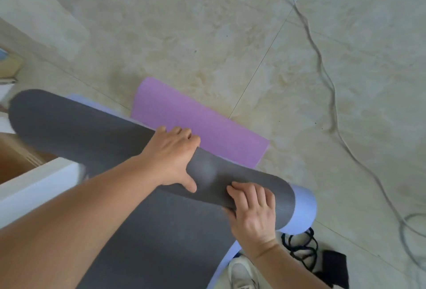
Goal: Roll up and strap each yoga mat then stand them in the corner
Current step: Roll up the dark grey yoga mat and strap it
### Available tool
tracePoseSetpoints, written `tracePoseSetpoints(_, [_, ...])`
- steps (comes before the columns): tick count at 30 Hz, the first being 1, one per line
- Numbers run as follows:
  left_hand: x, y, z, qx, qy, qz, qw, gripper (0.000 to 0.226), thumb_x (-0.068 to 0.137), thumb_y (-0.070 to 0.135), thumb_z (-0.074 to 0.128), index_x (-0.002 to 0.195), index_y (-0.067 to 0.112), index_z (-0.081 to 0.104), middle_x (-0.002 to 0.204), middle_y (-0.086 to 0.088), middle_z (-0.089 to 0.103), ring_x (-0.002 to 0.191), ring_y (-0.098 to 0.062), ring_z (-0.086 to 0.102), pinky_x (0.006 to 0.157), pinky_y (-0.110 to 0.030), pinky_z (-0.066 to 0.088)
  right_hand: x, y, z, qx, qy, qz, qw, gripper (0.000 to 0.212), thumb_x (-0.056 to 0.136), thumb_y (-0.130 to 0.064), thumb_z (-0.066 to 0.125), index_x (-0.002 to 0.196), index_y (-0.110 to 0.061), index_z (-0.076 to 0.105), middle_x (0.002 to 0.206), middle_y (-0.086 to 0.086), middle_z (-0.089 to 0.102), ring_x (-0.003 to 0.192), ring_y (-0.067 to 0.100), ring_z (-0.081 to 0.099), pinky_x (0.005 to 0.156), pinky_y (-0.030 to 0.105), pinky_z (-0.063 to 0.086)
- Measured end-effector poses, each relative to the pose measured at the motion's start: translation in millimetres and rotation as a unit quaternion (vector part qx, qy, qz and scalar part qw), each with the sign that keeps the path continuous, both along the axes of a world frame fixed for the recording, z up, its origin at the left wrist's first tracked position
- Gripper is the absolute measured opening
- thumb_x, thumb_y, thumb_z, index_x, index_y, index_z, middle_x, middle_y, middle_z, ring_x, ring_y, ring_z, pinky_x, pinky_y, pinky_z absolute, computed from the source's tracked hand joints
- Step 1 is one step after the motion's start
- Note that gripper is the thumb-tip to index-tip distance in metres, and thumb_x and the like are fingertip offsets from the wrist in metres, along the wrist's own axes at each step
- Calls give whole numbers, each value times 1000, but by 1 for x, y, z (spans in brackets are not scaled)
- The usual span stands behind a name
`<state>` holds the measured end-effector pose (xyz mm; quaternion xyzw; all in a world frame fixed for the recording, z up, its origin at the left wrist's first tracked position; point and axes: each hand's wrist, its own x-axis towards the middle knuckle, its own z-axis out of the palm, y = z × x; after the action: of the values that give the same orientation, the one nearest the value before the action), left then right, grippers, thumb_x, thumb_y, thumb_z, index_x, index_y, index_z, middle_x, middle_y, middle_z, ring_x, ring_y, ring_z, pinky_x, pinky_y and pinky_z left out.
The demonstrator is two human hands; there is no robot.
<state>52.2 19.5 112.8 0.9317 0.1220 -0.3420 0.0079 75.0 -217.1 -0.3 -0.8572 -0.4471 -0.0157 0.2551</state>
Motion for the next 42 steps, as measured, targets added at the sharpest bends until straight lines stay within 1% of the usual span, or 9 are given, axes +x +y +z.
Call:
tracePoseSetpoints(10, [-48,-39,71,-87,17,121,989,56,76,57,74,94,21,36,76,7,47,74,-24,52,62,-33,38,6,37,99,-151,-32,118,981,117,45,-51,90,142,-11,40,138,8,55,131,29,49,111,60,22])
tracePoseSetpoints(20, [-197,-107,286,-220,-7,298,929,40,69,32,85,89,17,54,87,-3,67,70,-20,59,54,-26,43,-149,-2,297,-95,-60,182,977,86,59,-38,83,129,-1,48,102,10,62,93,30,57,102,47,37])
tracePoseSetpoints(22, [-246,-129,329,-193,-10,272,943,42,72,31,84,98,12,58,96,-5,65,76,-21,57,55,-27,40,-183,-18,338,-91,-77,216,969,65,46,-26,89,102,-8,61,79,3,58,66,26,57,68,36,49])
tracePoseSetpoints(25, [-335,-164,380,-91,-68,167,979,53,77,33,80,119,15,52,114,-5,50,100,-25,54,72,-32,41,-235,-45,394,-95,-109,262,954,42,38,-15,90,66,-14,58,56,0,49,43,23,49,39,26,35])
tracePoseSetpoints(29, [-464,-207,420,165,-218,59,960,70,73,45,80,128,17,48,123,-10,46,110,-32,47,98,-45,36,-307,-88,448,-137,-95,215,962,38,55,-27,88,72,-14,57,62,1,54,51,25,57,41,29,41])
tracePoseSetpoints(32, [-527,-235,435,216,-260,81,938,84,62,41,88,134,13,53,118,-16,49,103,-37,48,98,-53,40,-353,-113,485,-186,-75,199,959,30,81,-33,72,94,-11,57,84,4,60,77,28,62,57,34,42])
tracePoseSetpoints(36, [-570,-262,454,183,-246,89,948,55,62,40,91,103,13,66,99,-12,55,82,-33,54,76,-47,50,-403,-147,517,-138,-119,214,960,49,38,-27,93,68,-14,57,58,0,51,47,23,53,39,26,37])
tracePoseSetpoints(40, [-587,-290,488,132,-222,142,956,29,89,42,70,103,18,64,107,-4,56,95,-26,56,67,-33,47,-436,-175,535,-118,-145,154,970,75,43,-35,91,107,-6,65,96,10,62,86,32,62,80,45,52])
tracePoseSetpoints(42, [-594,-300,496,124,-225,175,951,28,101,41,51,115,17,56,119,-1,52,104,-24,55,69,-32,43,-452,-186,537,-122,-154,156,968,101,44,-41,92,130,-2,54,121,17,60,112,37,58,102,57,36])
